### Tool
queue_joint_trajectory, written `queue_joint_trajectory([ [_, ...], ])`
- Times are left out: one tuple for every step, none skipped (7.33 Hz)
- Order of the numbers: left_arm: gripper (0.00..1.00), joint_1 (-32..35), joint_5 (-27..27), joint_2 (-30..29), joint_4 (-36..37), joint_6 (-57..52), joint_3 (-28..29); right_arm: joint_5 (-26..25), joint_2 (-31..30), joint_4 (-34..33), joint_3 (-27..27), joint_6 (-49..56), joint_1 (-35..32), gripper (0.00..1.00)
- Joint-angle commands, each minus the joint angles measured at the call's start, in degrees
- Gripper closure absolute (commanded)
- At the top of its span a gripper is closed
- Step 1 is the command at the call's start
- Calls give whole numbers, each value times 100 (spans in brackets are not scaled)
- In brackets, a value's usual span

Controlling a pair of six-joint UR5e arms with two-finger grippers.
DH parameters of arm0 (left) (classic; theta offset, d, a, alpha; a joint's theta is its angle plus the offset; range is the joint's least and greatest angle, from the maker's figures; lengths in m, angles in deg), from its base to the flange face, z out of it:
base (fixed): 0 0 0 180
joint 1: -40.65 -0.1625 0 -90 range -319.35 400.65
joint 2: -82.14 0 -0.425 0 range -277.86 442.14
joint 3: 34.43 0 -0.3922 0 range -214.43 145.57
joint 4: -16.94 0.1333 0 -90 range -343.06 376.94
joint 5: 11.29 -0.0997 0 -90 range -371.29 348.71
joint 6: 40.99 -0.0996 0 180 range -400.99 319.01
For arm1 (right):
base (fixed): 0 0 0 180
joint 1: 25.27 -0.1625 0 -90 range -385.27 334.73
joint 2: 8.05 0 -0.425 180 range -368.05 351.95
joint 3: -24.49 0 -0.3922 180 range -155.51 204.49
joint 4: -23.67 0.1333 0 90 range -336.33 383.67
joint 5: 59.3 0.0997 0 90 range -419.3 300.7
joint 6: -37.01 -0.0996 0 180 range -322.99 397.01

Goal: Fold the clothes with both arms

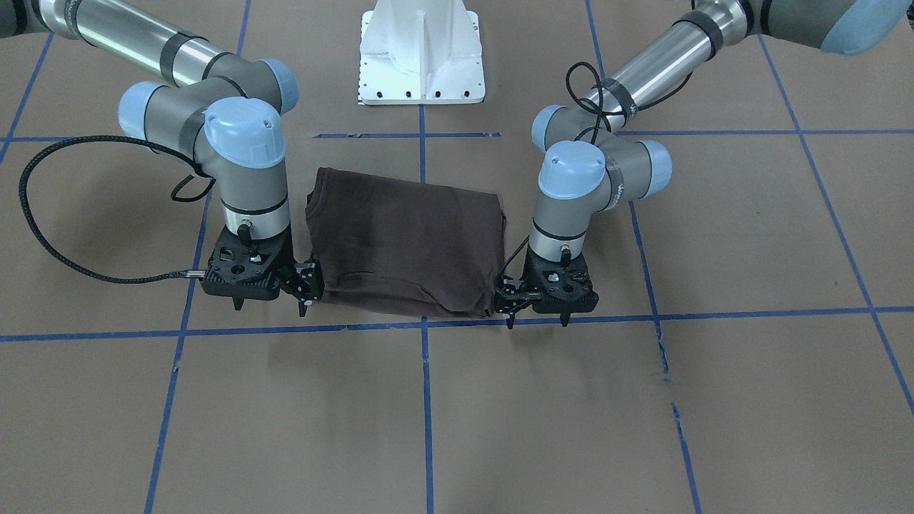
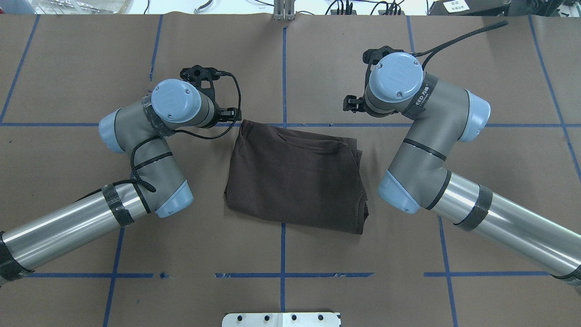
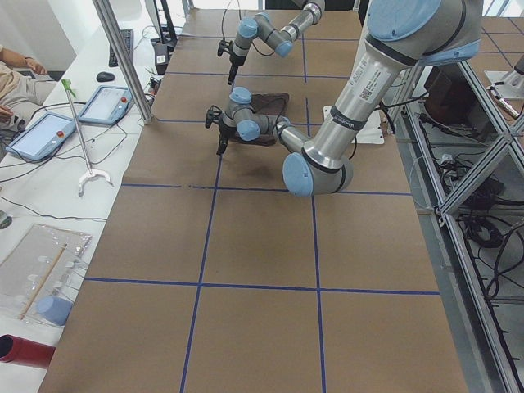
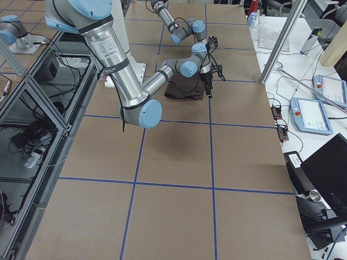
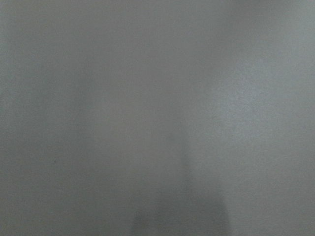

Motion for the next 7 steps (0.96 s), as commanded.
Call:
queue_joint_trajectory([
  [0, 123, 466, 53, -74, -111, -272, 48, -12, -9, -63, 69, 0, 0],
  [0, 132, 653, 149, -65, -50, -701, 144, -12, -9, -124, 87, 0, 0],
  [0, 72, 664, 324, -48, -6, -1175, 293, -4, 0, -151, 87, 0, 0],
  [0, -7, 672, 482, -82, 299, -1475, 304, -4, -9, -177, 87, 0, 0],
  [0, -139, 681, 562, -100, 363, -1618, 304, -12, -9, -195, 96, 0, 0],
  [0, -410, 664, 798, -126, 503, -1828, 312, -12, -9, -195, 96, 0, 0],
  [0, -682, 646, 1070, -153, 826, -2108, 312, -12, -9, -195, 96, 0, 0],
])
